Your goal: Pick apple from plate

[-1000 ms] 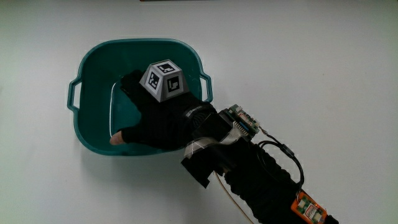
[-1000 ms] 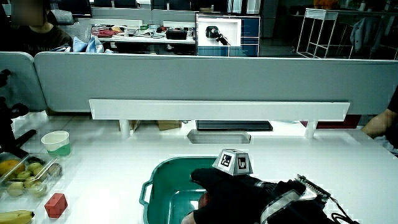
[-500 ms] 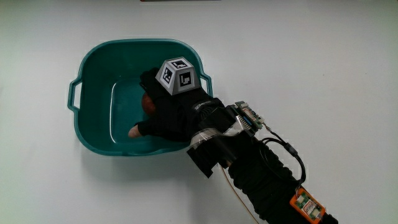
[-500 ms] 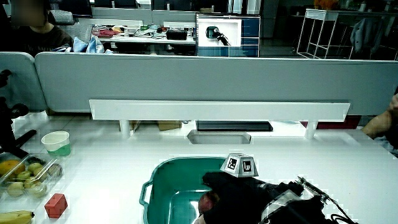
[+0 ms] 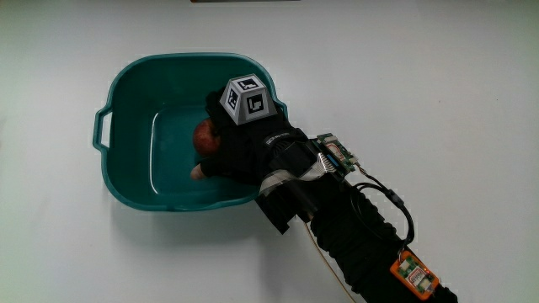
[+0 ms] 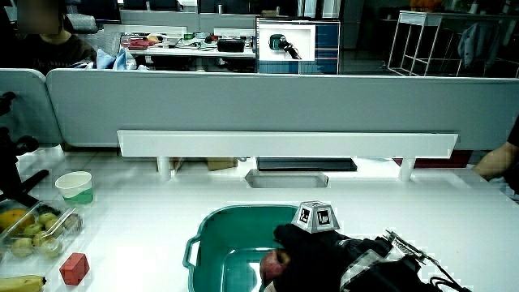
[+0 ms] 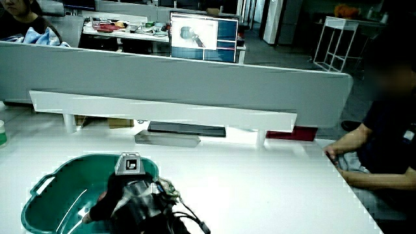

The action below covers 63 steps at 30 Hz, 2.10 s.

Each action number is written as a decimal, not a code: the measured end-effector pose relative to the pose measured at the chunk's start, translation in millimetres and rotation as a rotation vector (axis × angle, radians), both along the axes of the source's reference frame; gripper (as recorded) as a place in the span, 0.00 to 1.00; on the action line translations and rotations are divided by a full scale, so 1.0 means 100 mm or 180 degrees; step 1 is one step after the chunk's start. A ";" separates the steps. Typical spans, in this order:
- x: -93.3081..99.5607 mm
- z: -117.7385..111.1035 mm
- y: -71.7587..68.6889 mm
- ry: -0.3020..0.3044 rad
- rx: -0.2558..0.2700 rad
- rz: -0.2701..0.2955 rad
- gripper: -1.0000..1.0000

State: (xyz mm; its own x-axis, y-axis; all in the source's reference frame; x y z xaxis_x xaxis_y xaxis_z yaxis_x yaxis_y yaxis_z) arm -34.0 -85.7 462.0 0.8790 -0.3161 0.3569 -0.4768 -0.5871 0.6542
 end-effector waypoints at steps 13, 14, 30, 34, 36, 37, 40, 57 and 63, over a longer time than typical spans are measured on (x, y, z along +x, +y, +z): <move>-0.01 0.01 0.00 0.0154 0.0048 -0.0046 0.50; -0.01 -0.01 0.01 0.0125 0.0088 -0.0050 0.52; -0.02 0.01 -0.01 0.0109 0.0184 -0.0010 0.77; -0.02 -0.02 0.00 0.0076 0.0332 -0.0018 0.84; -0.02 -0.03 0.01 0.0045 0.0357 -0.0027 0.87; -0.03 -0.01 0.01 0.0033 0.0341 -0.0057 0.89; -0.04 -0.06 0.03 -0.0005 0.0478 -0.0120 0.94; -0.04 -0.46 0.07 -0.0236 0.0741 -0.0309 1.00; 0.07 -0.60 0.06 -0.0271 0.0811 -0.0307 1.00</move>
State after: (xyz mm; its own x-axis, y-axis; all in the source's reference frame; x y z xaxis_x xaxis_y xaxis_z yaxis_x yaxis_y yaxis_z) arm -26.7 -79.3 402.2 0.8109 -0.4858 0.3264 -0.5852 -0.6768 0.4466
